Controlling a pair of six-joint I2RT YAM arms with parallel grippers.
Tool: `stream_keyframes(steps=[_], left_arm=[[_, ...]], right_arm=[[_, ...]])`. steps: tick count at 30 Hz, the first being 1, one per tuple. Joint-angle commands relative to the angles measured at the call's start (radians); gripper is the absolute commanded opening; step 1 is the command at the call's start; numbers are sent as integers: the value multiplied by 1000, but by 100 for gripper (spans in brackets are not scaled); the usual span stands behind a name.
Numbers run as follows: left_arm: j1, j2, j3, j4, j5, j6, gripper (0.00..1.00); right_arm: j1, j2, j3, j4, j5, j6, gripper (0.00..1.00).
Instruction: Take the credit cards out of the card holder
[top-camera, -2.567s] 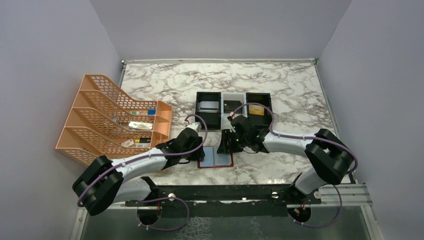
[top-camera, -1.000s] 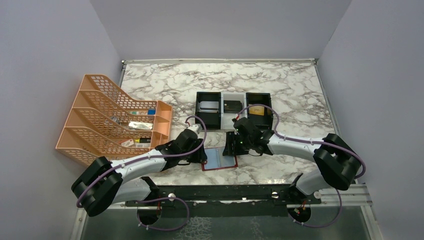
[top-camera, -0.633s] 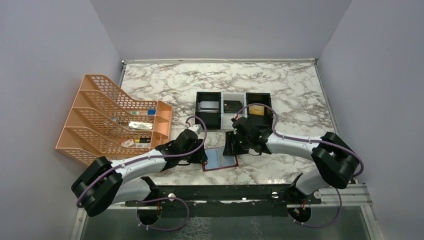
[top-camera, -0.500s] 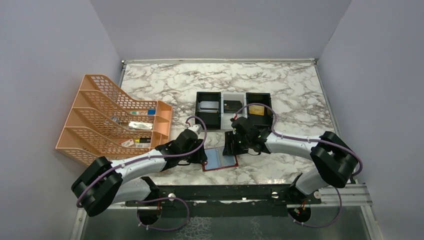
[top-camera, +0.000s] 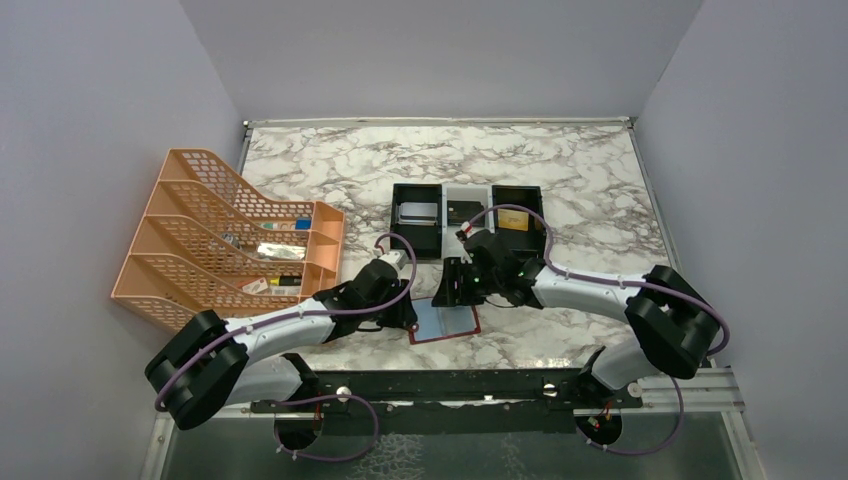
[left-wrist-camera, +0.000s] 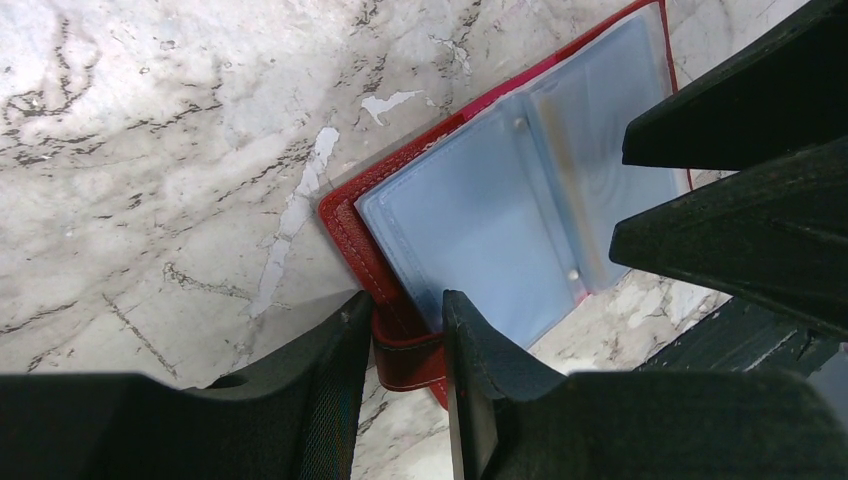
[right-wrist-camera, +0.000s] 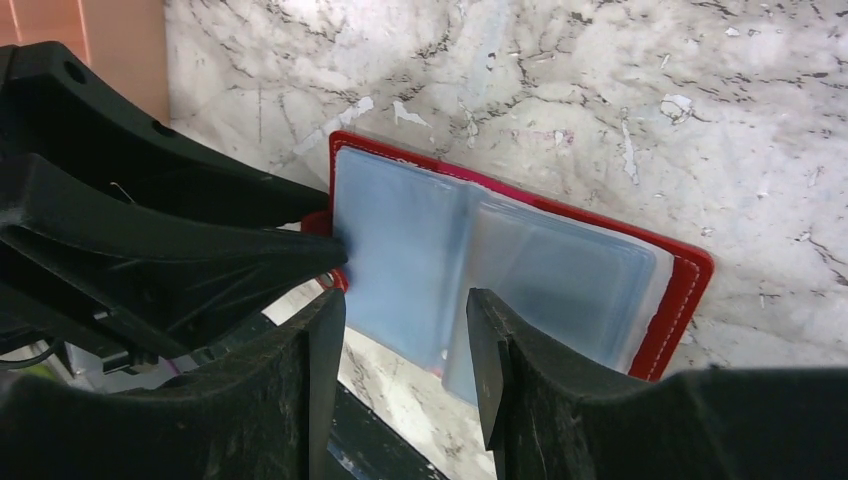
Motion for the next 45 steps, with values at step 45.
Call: stream_keyframes(steps=[45], left_arm=[[-27,23,6,55,21,-21,34]], right_arm=[[11,-10,65,-74,36,-44,46]])
